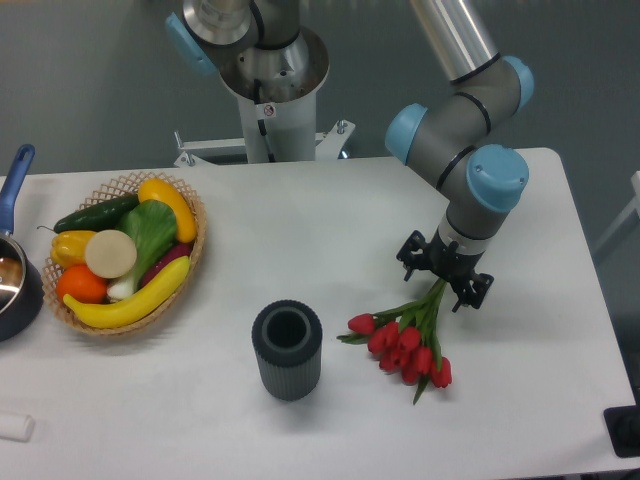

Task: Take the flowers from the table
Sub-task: 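Lower the gripper onto the tulip stems just above the blooms, then close the gripper around the tulip stems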

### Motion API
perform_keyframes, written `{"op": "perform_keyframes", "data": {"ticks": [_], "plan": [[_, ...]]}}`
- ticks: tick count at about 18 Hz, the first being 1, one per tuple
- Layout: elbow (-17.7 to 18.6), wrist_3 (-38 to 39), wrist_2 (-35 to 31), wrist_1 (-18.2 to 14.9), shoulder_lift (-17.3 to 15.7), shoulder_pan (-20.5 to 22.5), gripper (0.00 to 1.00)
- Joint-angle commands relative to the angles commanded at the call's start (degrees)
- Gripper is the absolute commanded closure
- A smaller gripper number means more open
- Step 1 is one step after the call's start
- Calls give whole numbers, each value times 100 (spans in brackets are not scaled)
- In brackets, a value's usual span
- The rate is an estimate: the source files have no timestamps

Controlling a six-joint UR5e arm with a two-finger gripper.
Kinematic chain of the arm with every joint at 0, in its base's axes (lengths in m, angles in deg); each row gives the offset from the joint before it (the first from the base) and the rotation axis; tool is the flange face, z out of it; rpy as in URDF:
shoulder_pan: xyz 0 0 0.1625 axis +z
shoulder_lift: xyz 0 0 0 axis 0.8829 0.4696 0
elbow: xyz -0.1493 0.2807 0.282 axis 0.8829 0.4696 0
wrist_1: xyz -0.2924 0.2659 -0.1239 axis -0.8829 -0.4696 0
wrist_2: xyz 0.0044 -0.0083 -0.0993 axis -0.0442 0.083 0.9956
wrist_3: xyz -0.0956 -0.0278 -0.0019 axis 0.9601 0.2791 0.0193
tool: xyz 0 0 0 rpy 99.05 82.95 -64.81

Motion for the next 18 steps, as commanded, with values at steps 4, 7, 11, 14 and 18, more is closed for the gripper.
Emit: {"op": "perform_keyframes", "data": {"ticks": [4,7,11,14,18], "plan": [[0,18,0,96,62,-26,0],[0,26,-9,184,140,-70,0],[0,44,-167,343,150,-132,28],[0,44,-158,352,141,-123,42],[-9,44,-158,352,123,-123,54]]}}
